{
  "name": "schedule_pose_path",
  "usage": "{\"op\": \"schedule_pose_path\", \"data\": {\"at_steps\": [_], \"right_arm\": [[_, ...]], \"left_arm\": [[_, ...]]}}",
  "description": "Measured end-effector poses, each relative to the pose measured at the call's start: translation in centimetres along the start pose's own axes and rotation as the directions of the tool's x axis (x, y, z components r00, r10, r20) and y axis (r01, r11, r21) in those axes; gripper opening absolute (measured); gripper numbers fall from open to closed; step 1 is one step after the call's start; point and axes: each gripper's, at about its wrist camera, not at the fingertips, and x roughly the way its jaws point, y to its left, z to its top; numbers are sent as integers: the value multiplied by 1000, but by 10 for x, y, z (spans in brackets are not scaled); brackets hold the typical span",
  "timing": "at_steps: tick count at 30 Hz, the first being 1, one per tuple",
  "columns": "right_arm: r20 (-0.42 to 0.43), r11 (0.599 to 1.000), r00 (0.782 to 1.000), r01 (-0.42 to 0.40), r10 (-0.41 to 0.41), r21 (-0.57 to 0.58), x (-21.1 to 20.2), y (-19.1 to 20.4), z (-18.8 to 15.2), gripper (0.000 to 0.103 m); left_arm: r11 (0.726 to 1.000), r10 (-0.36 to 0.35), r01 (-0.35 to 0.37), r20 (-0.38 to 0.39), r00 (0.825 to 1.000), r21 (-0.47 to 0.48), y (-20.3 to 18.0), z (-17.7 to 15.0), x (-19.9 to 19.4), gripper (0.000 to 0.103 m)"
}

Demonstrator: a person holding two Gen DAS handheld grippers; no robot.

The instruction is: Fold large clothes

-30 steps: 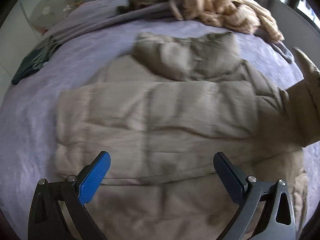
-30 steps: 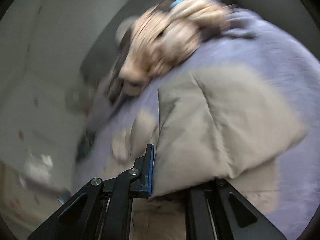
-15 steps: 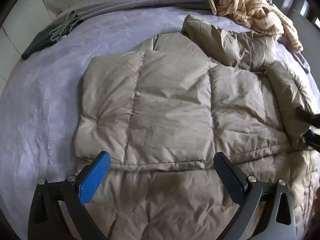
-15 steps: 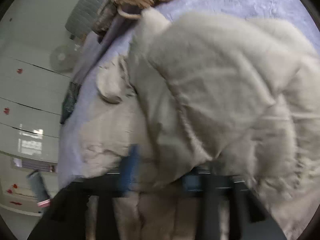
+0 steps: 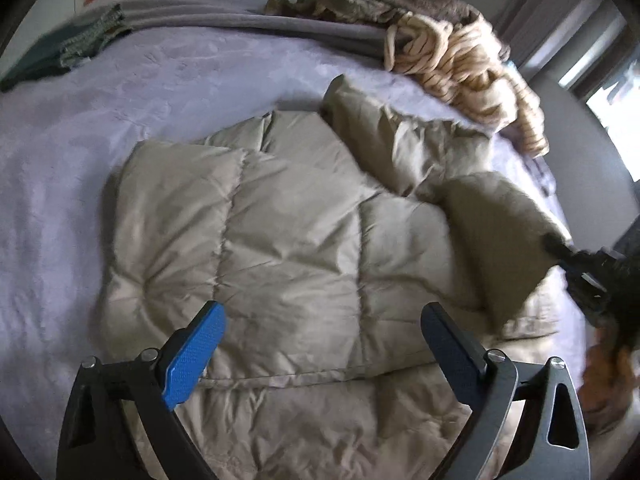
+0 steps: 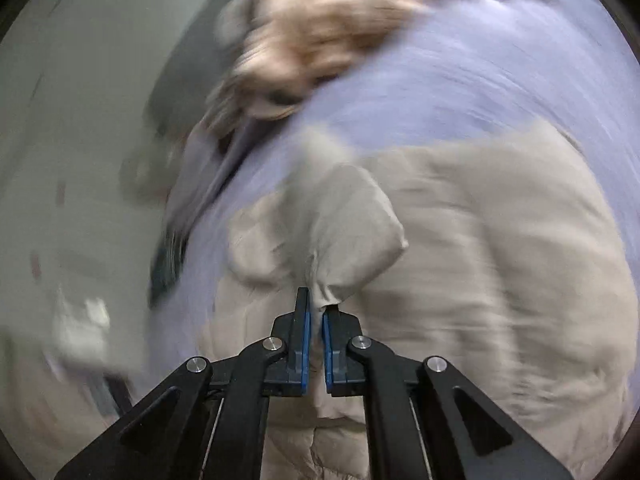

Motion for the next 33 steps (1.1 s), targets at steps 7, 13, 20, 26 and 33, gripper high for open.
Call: {"op": "schedule_pose_path", "data": {"at_steps": [7,13,20,26,33], "right_arm": [[-273,942,948,70,-165,-327,78,64,-59,53],[-308,986,943,88,-129,-143,37,-3,-56,66],[-111,925,994,42,0,377,-53,-136,-22,66],[-13,860,999,-30,43,509,-50,-163,-14,66],[54,836,997,-75,55,544,-42,-165,-3,4]], "left_arm": [[968,-225,223,-1,974,-113,7,10,-1,99],[942,-326,321,-46,944,-100,-19,19,22,99],[973,-225,218,-109,968,-74,-30,22,59,99],[976,-208,198,-138,968,-86,-36,27,80,78],[972,-234,231,-128,964,-39,-50,16,65,10]]}}
